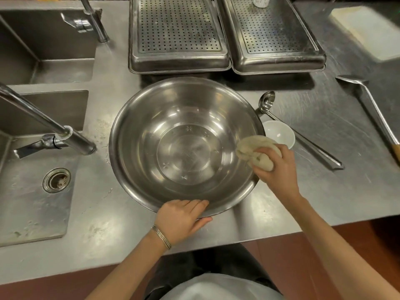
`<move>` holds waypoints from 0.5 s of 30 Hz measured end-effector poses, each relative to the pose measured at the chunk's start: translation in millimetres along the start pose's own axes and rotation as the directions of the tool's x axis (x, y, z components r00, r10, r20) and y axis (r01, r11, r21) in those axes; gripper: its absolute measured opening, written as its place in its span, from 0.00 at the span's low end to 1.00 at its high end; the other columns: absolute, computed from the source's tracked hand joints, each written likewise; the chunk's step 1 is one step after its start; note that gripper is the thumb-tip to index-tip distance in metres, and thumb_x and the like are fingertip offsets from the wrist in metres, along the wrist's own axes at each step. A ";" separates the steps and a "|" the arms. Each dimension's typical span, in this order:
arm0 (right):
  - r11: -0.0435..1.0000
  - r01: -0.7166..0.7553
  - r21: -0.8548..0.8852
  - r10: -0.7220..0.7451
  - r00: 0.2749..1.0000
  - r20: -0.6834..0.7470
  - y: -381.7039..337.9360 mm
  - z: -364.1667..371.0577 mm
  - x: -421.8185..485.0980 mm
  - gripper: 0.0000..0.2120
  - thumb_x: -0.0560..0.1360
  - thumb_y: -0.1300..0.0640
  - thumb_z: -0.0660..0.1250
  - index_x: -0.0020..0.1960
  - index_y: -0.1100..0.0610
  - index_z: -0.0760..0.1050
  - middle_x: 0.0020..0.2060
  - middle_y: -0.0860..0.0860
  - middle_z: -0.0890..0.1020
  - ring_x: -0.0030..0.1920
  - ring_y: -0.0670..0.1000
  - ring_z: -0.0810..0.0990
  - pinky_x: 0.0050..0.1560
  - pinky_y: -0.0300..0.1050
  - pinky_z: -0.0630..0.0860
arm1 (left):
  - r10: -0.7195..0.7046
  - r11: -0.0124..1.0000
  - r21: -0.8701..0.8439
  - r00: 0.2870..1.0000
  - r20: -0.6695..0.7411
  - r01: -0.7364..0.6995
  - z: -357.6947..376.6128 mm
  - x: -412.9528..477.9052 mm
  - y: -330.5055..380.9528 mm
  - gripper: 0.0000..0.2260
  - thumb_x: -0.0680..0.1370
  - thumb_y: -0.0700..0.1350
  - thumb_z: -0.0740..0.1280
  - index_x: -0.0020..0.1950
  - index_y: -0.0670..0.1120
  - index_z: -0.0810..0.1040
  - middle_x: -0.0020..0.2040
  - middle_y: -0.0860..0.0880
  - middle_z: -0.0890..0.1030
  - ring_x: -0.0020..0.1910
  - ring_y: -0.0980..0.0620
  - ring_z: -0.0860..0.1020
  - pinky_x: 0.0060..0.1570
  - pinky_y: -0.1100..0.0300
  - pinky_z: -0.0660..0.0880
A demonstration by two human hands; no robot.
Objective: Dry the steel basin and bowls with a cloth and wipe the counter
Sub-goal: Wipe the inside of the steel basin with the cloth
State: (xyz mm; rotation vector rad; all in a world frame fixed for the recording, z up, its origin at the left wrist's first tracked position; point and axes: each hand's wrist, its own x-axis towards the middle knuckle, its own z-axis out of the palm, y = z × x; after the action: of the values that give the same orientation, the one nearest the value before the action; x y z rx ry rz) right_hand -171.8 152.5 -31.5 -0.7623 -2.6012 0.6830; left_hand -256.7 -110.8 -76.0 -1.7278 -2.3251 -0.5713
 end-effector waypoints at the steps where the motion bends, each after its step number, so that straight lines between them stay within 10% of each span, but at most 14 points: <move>1: 1.000 0.017 -0.006 -0.017 1.000 0.015 1.7 -4.5 8.4 0.19 0.65 0.44 0.69 0.51 0.53 0.80 0.52 0.57 0.74 0.52 0.60 0.70 0.52 0.46 0.69 | -0.002 1.000 0.007 1.000 0.000 0.002 -1.4 0.0 -1.0 0.22 0.80 0.59 0.52 0.49 0.49 0.82 0.39 0.55 0.83 0.31 0.56 0.80 0.26 0.66 0.73; 11: 0.993 0.114 0.041 -0.116 0.992 0.053 50.9 -34.4 -59.2 0.20 0.67 0.45 0.66 0.53 0.57 0.79 0.55 0.59 0.73 0.54 0.57 0.68 0.55 0.31 0.60 | -0.130 0.991 -0.025 0.988 0.088 0.132 -32.0 -40.6 1.3 0.19 0.78 0.58 0.57 0.50 0.48 0.82 0.39 0.55 0.82 0.33 0.54 0.78 0.31 0.64 0.73; 15: 0.998 -0.005 0.061 -0.003 0.990 0.144 53.5 -3.7 -64.9 0.20 0.69 0.50 0.71 0.59 0.54 0.74 0.59 0.60 0.69 0.58 0.56 0.66 0.57 0.43 0.66 | -0.218 0.974 -0.027 0.962 0.164 0.225 -42.1 -48.4 0.9 0.16 0.76 0.58 0.61 0.51 0.50 0.82 0.41 0.56 0.82 0.36 0.53 0.79 0.35 0.63 0.71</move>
State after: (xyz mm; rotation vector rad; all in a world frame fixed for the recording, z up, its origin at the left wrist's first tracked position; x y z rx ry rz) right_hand -96.5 156.1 -69.0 -0.7204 -2.6944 0.8426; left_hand -244.3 -170.4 -55.6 -1.5960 -2.6606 -0.5430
